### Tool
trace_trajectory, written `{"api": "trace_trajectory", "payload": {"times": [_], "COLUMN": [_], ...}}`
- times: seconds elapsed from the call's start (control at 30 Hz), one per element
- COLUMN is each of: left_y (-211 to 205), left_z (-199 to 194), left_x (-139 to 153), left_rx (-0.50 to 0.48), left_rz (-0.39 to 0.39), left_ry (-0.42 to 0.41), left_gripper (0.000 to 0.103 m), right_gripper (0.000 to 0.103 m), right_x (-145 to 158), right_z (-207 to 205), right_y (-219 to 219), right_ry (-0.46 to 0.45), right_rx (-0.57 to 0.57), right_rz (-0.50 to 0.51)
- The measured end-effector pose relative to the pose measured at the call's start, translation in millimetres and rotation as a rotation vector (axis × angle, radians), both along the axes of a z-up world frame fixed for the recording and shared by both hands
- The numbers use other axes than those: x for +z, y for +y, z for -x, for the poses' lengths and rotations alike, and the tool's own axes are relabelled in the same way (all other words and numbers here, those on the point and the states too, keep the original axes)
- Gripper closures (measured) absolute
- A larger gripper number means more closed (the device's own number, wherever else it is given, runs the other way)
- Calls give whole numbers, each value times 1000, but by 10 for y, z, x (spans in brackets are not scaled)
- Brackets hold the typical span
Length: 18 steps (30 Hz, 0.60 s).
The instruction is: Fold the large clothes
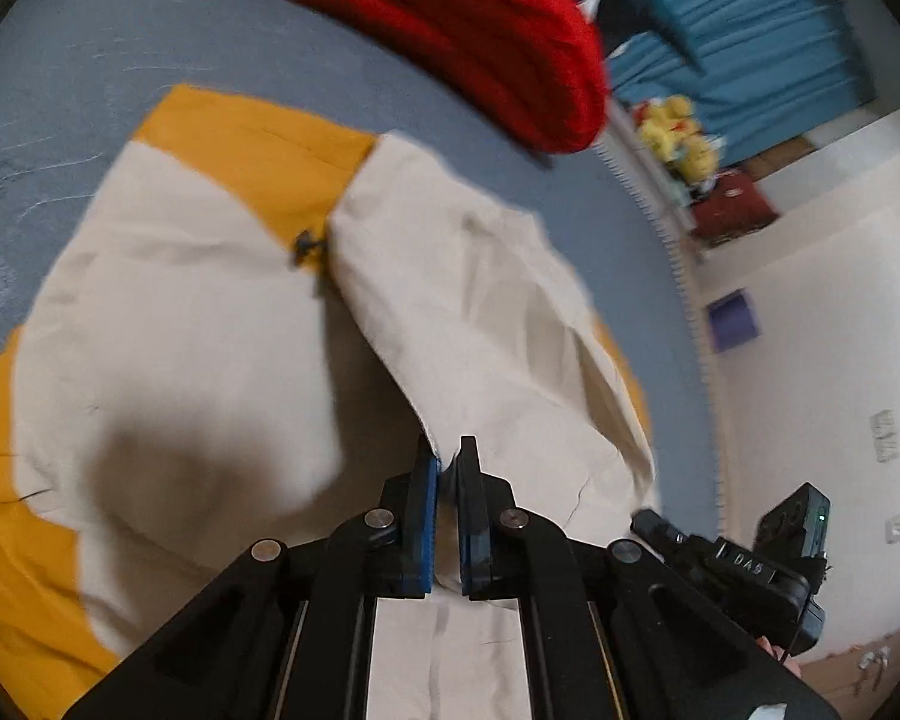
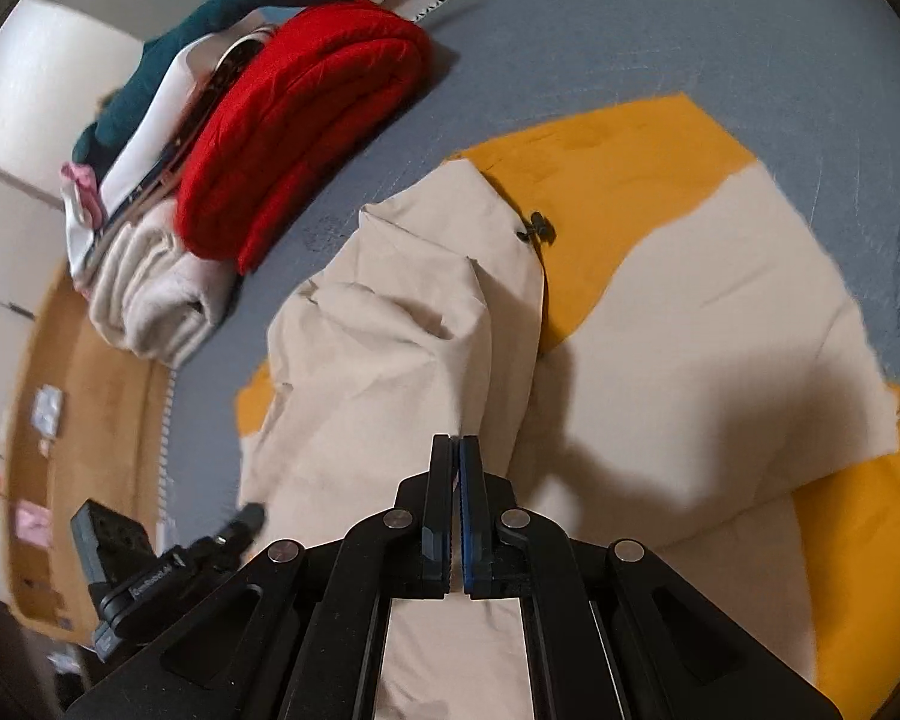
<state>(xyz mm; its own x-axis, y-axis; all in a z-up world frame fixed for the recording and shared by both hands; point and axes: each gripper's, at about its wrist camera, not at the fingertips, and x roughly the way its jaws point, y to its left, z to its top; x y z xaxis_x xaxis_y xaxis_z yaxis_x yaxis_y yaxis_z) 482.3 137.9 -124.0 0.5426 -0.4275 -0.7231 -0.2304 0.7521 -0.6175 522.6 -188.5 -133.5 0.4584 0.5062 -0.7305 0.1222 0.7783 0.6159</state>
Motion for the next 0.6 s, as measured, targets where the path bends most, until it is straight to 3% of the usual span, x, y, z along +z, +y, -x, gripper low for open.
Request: {"api": "trace_trajectory", "payload": {"times": [0.1, 0.13, 0.17, 0.23, 0.33, 0.37, 0.43, 0.47, 0.5, 0.6], "left_y": [-109, -118, -121, -152, -181, -200, -313, -385, -475, -781], "left_z": [-50, -33, -24, -36, 32, 75, 118, 95, 97, 53], "left_x": [-450, -509, -468, -229, 127, 217, 240, 209, 141, -99], "left_rx": [-68, -62, -51, -54, -21, -19, -79, -110, -157, -276], "left_rz": [-77, -89, -95, -163, -302, -331, -305, -282, -246, -173], "left_ry": [238, 263, 252, 187, 56, 11, -26, -23, -13, 51], "left_gripper": [96, 96, 95, 93, 75, 73, 73, 73, 73, 73], "right_gripper": [101, 101, 101, 100, 98, 95, 78, 52, 33, 33], "right_x": [-237, -343, -476, -519, -220, -114, 80, 153, 168, 36], "right_z": [-27, -32, -30, -17, -24, -28, -32, -43, -56, -121], "right_y": [66, 89, 95, 55, 14, 7, 29, 80, 119, 205], "right_ry": [112, 158, 217, 241, 109, 58, -41, -82, -93, -47], "right_rx": [11, 22, 22, -2, -59, -70, -61, -33, -7, 37], "right_rz": [150, 196, 213, 201, 238, 237, 229, 222, 213, 182]}}
